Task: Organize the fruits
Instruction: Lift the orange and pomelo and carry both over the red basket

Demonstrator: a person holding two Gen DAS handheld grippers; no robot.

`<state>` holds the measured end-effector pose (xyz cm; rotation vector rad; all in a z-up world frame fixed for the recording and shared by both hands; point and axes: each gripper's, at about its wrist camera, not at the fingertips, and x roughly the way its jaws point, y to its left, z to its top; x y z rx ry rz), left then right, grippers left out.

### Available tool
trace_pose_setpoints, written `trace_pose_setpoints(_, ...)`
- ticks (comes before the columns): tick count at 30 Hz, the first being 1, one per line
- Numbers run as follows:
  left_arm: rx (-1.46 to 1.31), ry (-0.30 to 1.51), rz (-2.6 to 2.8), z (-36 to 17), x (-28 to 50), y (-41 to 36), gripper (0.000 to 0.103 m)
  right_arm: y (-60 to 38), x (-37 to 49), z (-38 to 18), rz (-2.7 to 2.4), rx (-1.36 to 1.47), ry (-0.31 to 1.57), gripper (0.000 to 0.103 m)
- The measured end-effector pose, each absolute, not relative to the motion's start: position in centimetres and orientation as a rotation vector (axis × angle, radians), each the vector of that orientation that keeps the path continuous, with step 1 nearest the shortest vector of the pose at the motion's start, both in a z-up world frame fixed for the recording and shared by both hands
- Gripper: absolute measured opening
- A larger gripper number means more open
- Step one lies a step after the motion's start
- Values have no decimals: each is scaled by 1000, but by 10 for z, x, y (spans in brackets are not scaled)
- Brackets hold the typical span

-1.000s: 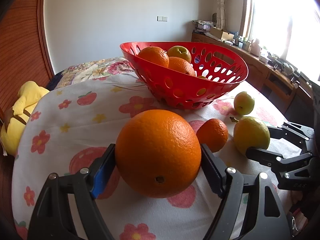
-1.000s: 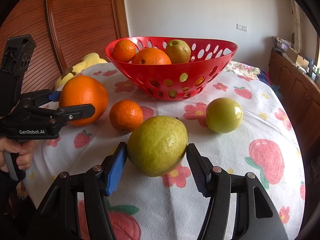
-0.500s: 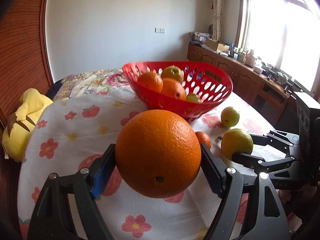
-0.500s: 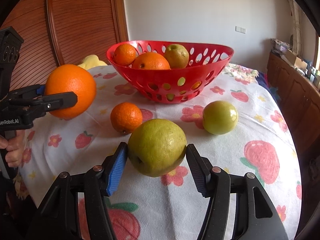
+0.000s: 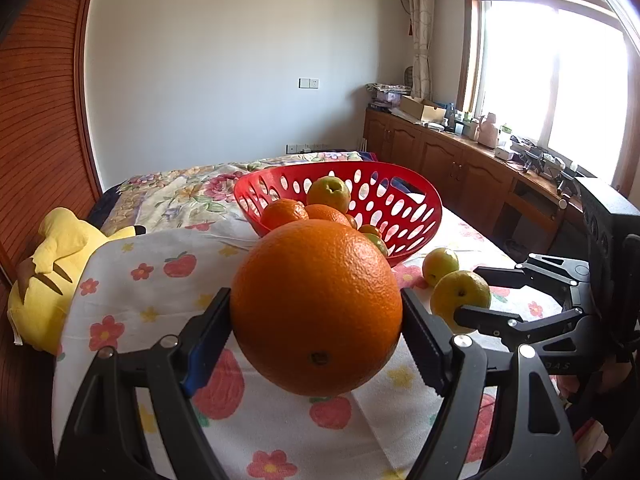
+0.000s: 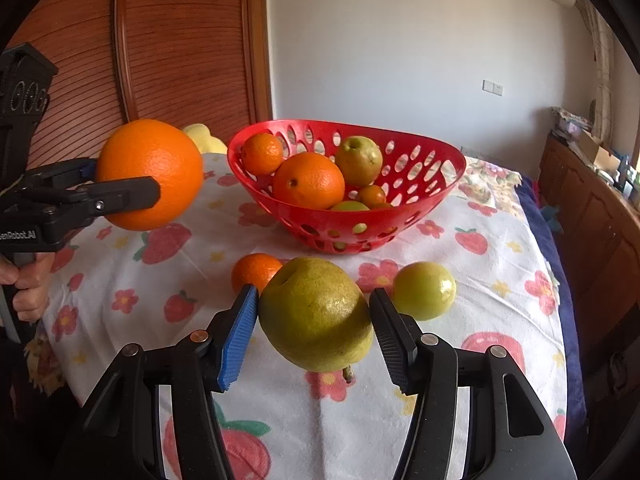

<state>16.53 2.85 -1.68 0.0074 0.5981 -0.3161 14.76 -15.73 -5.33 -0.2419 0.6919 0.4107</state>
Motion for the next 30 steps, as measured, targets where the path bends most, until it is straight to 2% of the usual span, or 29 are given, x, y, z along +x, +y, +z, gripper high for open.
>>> trace_pose_setpoints(7,4,587,-328,-11,167,25,80,-157,148,-52,428,-238,692,58)
trace_pose_setpoints(17,10,559,-341,9,190,21,80,-158,158,-7,458,-250,596,59)
trace_pose_setpoints(24,24,554,-339,19,215,16,80,-147,205,11,441,-311,565,59)
trace_pose_setpoints(30,39,566,-332,21,242,11,80,-136,250,-7,434,-378,610,57)
